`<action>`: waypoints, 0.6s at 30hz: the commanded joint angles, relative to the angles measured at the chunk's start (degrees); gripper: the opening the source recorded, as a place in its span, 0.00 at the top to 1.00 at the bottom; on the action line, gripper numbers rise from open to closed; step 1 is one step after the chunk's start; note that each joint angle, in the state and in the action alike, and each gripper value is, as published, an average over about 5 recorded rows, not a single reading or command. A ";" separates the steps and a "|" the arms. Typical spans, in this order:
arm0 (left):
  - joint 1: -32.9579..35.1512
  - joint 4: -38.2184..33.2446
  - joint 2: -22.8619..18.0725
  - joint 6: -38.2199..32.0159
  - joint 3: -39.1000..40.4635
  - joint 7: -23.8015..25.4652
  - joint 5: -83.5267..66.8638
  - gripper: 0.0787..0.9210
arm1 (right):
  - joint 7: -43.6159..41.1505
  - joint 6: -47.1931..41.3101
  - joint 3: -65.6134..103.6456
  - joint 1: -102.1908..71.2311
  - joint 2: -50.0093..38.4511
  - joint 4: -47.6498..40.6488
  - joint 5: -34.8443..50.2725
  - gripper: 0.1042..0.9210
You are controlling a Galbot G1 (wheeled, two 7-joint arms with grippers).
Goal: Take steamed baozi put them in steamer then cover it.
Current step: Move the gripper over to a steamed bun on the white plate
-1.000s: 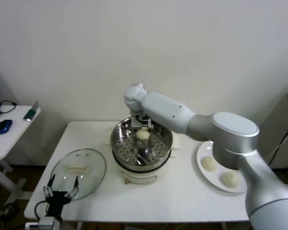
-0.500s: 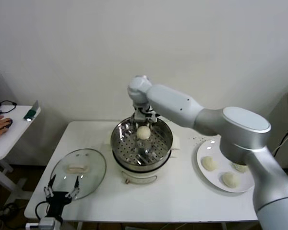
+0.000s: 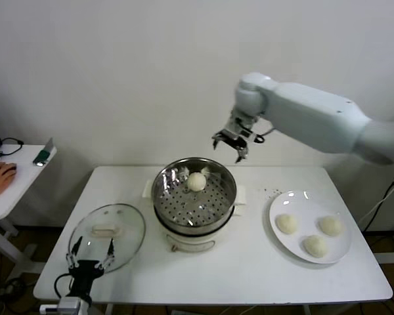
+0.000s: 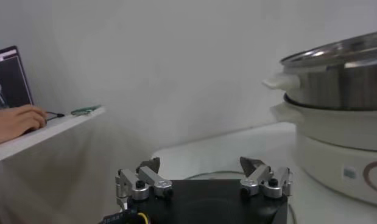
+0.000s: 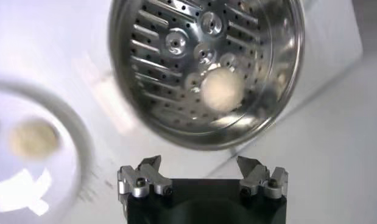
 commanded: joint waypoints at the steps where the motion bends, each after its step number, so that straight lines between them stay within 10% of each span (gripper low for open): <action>1: 0.24 -1.31 -1.19 0.46 1.03 0.07 0.64 0.12 | 2.31 -23.93 -6.26 -1.64 -22.97 9.48 17.69 0.12; 18: 2.55 -2.18 -1.06 1.00 -0.17 -0.35 0.56 0.12 | 2.52 -24.03 14.18 -32.23 -23.45 1.51 1.70 0.12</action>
